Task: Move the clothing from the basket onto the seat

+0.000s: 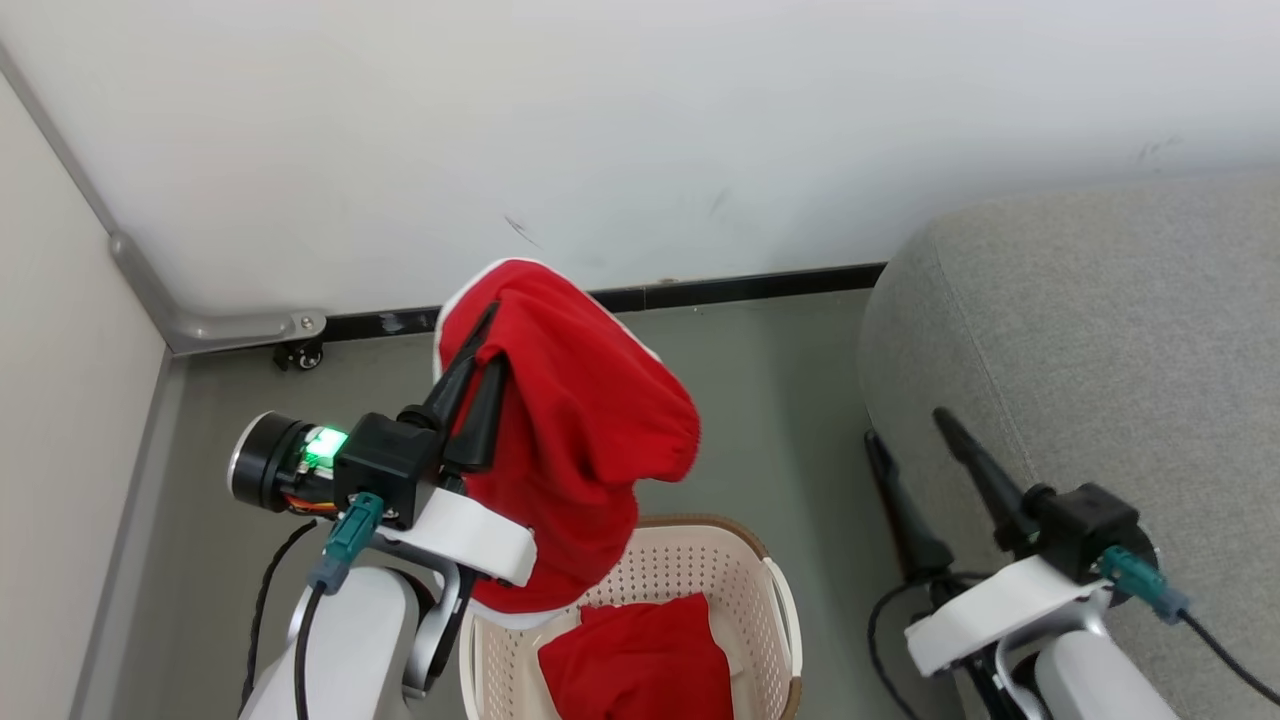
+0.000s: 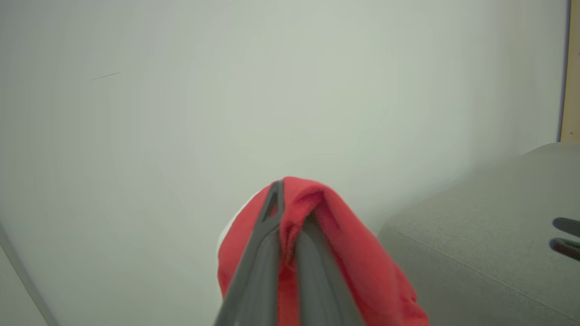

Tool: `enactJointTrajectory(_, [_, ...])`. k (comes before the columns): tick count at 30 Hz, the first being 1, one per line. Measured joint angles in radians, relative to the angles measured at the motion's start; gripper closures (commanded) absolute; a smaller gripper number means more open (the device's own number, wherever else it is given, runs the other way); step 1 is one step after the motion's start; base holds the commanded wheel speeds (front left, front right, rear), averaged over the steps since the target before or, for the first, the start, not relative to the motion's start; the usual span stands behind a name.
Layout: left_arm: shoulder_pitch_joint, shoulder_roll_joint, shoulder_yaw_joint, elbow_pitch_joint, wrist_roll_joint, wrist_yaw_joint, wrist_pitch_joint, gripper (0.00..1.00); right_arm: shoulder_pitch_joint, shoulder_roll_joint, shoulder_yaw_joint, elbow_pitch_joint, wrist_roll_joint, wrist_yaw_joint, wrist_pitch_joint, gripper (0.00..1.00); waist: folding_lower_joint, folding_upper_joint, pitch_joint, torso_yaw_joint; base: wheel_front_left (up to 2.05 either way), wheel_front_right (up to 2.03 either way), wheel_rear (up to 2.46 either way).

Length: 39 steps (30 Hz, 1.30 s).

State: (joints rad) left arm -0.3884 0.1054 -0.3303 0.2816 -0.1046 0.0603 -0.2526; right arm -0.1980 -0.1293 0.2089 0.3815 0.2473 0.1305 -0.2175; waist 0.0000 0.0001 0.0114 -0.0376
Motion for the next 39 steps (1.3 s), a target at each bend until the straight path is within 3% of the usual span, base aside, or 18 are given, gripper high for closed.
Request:
enactJointTrajectory(7, [0.000, -0.002, -0.031, -0.070, -0.006, -0.055, 0.000, 1.00, 0.018, -0.049, 0.166, -0.028, 0.129, 0.000, 0.077, 0.00, 0.0000, 0.0000, -0.036, 0.009, 0.00, 0.00, 0.00])
enactJointTrajectory(16, [0.001, -0.003, -0.049, -0.121, -0.007, -0.083, -0.003, 1.00, 0.014, -0.139, 0.366, -0.104, 0.368, 0.000, 0.187, 0.00, 0.0000, 0.0000, -0.059, 0.011, 0.00, 0.00, 0.00])
enactJointTrajectory(27, [0.012, -0.002, -0.071, -0.169, -0.003, -0.105, -0.003, 1.00, -0.052, -0.250, 0.448, -0.170, 0.551, 0.000, 0.228, 0.00, 0.0000, 0.0000, -0.051, 0.020, 0.00, 0.00, 0.00])
enactJointTrajectory(39, [0.013, -0.003, -0.105, -0.222, 0.013, -0.123, -0.003, 1.00, -0.130, -0.318, 0.575, -0.213, 0.675, 0.000, 0.249, 0.00, 0.0000, 0.0000, -0.041, 0.036, 0.00, 0.00, 0.00])
